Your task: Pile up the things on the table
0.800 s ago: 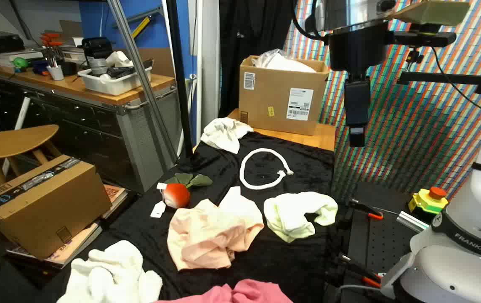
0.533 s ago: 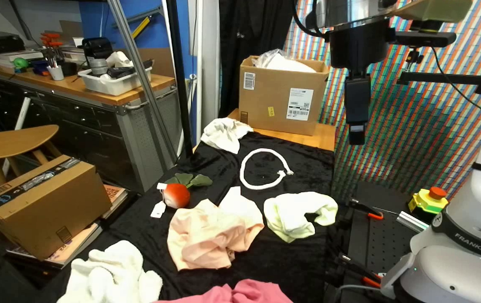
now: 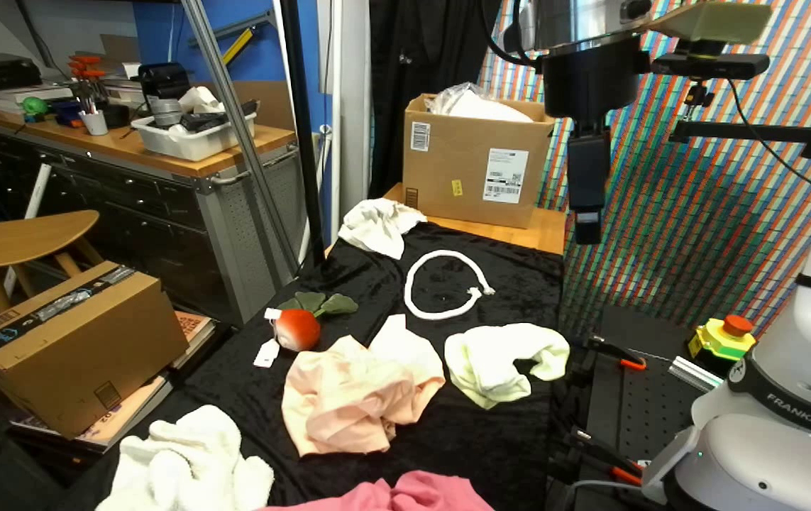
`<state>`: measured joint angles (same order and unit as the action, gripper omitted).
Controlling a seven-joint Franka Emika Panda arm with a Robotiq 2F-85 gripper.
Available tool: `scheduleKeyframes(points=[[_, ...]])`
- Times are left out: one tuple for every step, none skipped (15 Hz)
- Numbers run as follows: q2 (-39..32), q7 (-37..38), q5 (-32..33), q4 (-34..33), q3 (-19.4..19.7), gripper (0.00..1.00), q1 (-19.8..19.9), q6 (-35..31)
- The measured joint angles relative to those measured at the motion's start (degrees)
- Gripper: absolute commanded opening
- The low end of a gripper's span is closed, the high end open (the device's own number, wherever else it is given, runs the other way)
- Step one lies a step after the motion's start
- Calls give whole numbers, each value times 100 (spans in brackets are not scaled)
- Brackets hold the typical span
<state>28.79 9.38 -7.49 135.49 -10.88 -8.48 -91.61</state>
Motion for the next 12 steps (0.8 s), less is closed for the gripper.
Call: scheduleKeyframes(points=[[-93,2,30,-104,0,100,11,-14],[-196,14,52,-226,0,100,28,-18],[-313,29,57,-363,1,100,51,-18],[-440,50,58,-515,2,100,77,-18],[-575,72,66,-675,7,100,109,-18],[-715,84,84,-837,19,100,145,-18],[-859,86,150,-1003,39,100,187,-25],[-1009,86,250,-1169,68,100,231,-37],[-1163,76,364,-1337,109,100,280,-39],[-1313,58,487,-1501,163,100,328,-39],[-1462,21,600,-1667,233,100,375,-36],[-1611,-36,699,-1837,312,100,423,-31]])
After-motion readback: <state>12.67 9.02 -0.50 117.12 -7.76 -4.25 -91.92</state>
